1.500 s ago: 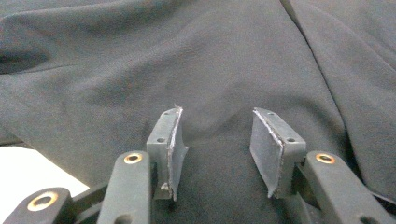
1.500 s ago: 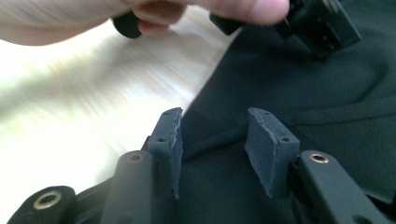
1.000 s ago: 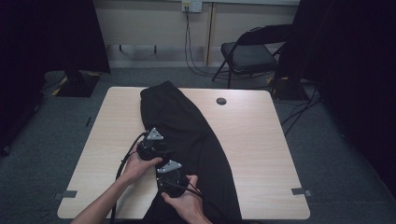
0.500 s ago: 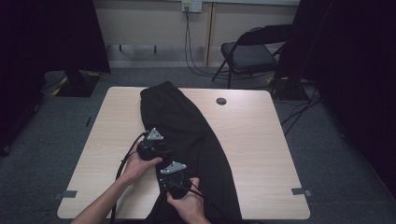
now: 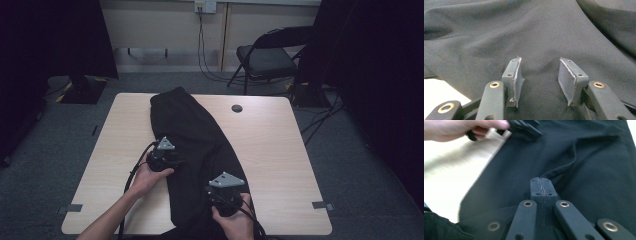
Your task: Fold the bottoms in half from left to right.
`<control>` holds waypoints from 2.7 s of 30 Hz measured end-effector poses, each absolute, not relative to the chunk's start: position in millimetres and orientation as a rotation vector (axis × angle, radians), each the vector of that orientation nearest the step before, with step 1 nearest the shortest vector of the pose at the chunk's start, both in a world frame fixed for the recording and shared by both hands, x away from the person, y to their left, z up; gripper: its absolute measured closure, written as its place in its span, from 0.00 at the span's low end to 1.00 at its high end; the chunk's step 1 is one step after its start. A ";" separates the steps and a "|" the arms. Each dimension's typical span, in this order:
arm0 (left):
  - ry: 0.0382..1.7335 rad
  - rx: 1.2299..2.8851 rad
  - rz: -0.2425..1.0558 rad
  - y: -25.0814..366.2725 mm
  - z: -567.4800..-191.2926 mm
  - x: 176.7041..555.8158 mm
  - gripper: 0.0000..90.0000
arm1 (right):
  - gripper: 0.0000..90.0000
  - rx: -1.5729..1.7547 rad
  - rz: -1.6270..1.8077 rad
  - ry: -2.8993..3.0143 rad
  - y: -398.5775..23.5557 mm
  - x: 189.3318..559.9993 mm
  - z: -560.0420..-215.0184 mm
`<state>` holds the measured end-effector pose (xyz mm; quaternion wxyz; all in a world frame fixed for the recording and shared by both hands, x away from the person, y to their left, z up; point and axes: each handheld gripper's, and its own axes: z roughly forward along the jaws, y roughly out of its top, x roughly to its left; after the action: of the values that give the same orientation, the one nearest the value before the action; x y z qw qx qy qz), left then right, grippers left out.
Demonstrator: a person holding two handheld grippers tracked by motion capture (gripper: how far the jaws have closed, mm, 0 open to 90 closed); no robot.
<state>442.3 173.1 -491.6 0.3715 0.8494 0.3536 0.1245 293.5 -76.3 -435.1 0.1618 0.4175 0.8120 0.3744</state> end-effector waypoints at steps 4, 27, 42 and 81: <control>0.909 2.162 0.312 174.1 -492.2 442.7 0.59 | 1.00 1.288 1.028 2.279 -109.0 298.2 -437.3; 0.896 2.180 0.322 170.6 -491.7 441.4 0.58 | 0.71 1.379 0.921 2.137 -192.1 300.2 -440.5; 0.892 2.169 0.305 173.2 -492.5 439.2 0.54 | 0.68 1.098 0.922 2.444 -125.9 400.3 -485.3; 0.989 2.240 0.356 157.9 -482.4 474.5 0.53 | 0.58 1.100 0.861 2.453 -108.0 471.8 -481.5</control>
<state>474.5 157.9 -482.4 0.3273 0.8554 0.3777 0.1361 471.8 -108.0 -481.5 0.1588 0.3847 0.8579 0.3013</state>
